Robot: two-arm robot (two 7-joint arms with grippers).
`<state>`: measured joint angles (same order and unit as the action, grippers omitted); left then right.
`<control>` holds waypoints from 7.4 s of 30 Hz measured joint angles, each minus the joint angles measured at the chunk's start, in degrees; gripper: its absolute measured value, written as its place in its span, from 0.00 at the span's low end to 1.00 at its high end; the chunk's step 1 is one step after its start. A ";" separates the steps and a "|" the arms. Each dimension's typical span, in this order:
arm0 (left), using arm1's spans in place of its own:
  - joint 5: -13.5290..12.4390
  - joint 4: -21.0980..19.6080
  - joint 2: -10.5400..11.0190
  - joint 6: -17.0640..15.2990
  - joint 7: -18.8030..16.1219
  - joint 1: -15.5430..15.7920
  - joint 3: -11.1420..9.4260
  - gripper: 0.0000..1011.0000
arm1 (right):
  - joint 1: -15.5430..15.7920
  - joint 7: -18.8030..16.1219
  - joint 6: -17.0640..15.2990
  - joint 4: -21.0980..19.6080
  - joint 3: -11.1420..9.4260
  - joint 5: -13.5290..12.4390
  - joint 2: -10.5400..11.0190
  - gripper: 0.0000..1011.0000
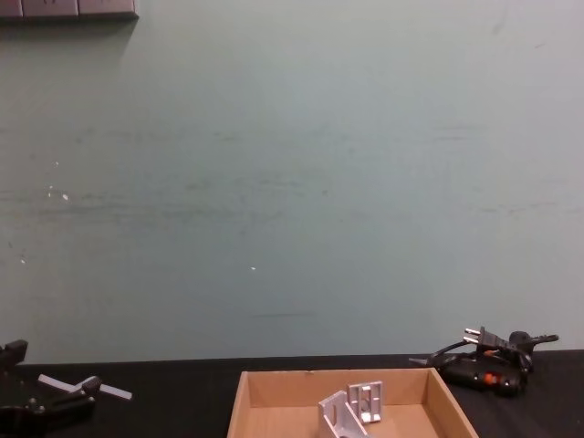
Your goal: Use one hand to pick up the angle iron from the table and place it into the box.
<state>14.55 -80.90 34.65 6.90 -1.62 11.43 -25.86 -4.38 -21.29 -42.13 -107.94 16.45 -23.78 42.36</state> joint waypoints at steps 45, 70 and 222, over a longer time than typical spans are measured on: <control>0.00 0.00 0.00 0.00 0.00 0.00 0.00 0.99 | -1.88 -1.88 -3.50 1.80 2.18 -2.21 1.15 0.99; 0.00 0.00 0.00 0.00 0.00 0.00 0.00 0.99 | -1.18 -0.85 -4.46 1.06 2.34 -2.49 1.81 0.99; 0.00 0.00 0.00 0.01 0.00 0.00 0.00 0.99 | -36.78 -3.88 22.66 48.20 19.01 11.80 -32.50 0.51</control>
<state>14.55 -80.90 34.65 6.91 -1.62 11.43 -25.86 -41.16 -25.17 -19.47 -59.74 35.46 -11.98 9.86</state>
